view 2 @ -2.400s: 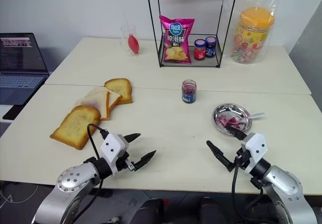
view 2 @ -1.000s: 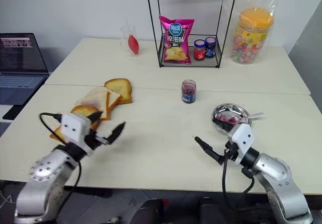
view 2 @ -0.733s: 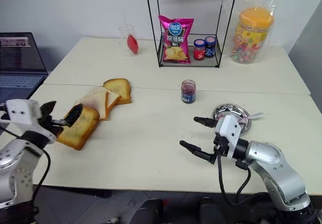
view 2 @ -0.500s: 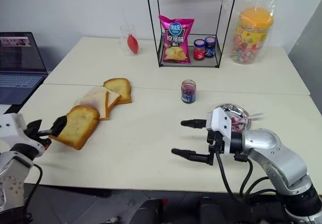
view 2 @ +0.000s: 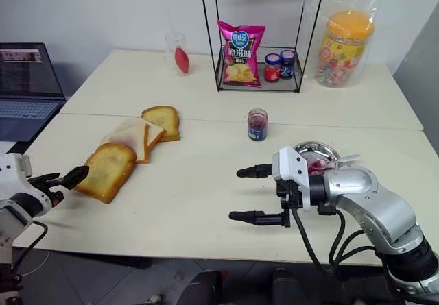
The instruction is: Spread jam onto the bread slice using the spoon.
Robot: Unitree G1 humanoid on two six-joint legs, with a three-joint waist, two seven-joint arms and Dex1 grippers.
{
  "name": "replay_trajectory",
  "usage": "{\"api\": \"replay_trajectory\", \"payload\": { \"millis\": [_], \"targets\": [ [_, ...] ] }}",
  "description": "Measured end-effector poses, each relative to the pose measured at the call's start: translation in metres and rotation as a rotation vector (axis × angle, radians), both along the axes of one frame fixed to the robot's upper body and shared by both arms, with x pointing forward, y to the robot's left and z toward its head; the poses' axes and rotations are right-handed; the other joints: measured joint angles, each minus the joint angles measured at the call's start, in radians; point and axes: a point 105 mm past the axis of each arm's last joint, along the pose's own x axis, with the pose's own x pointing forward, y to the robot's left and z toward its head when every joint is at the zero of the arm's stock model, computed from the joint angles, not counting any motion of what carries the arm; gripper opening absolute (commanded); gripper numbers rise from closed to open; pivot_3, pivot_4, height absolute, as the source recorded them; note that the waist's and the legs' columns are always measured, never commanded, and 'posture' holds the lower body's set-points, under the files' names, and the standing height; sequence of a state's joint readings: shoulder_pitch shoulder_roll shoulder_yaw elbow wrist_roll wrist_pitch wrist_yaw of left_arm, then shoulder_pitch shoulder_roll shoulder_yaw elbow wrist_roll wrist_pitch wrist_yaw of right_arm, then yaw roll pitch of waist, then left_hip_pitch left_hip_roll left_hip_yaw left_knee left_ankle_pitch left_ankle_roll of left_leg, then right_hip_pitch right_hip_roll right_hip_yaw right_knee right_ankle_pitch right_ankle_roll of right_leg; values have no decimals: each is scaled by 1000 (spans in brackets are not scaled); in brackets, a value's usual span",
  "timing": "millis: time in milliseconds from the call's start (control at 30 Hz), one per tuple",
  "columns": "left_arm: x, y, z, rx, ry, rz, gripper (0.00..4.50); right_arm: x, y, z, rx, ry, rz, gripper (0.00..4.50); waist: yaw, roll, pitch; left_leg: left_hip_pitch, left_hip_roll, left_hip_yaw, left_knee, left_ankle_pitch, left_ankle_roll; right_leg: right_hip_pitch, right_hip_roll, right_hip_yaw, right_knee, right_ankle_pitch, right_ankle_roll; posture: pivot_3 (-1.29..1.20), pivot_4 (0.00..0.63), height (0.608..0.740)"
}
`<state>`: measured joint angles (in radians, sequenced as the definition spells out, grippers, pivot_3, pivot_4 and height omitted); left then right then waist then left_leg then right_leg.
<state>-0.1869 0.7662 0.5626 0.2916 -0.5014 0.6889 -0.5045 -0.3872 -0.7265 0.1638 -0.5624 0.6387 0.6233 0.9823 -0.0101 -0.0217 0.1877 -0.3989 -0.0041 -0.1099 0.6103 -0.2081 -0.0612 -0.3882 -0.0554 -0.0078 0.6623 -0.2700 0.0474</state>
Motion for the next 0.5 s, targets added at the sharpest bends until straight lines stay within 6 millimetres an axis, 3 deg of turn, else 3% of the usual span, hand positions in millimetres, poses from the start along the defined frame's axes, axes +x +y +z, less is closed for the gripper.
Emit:
{"api": "replay_trajectory", "payload": {
  "millis": [300, 500],
  "targets": [
    [7, -2, -10, -4, 88, -1, 4500, 2, -2, 3, -12, -2, -5, 4438, -5, 0, 0, 0, 0, 0, 0, 0, 0, 0, 0, 0, 0, 0, 0, 0, 150, 740],
    [10, -3, -10, 11, 110, -1, 3416, 3, -4, 5, -12, -8, -13, 4500, -5, 0, 0, 1, 0, 0, 0, 0, 0, 0, 0, 0, 1, 0, 0, 0, 150, 740]
  ]
}}
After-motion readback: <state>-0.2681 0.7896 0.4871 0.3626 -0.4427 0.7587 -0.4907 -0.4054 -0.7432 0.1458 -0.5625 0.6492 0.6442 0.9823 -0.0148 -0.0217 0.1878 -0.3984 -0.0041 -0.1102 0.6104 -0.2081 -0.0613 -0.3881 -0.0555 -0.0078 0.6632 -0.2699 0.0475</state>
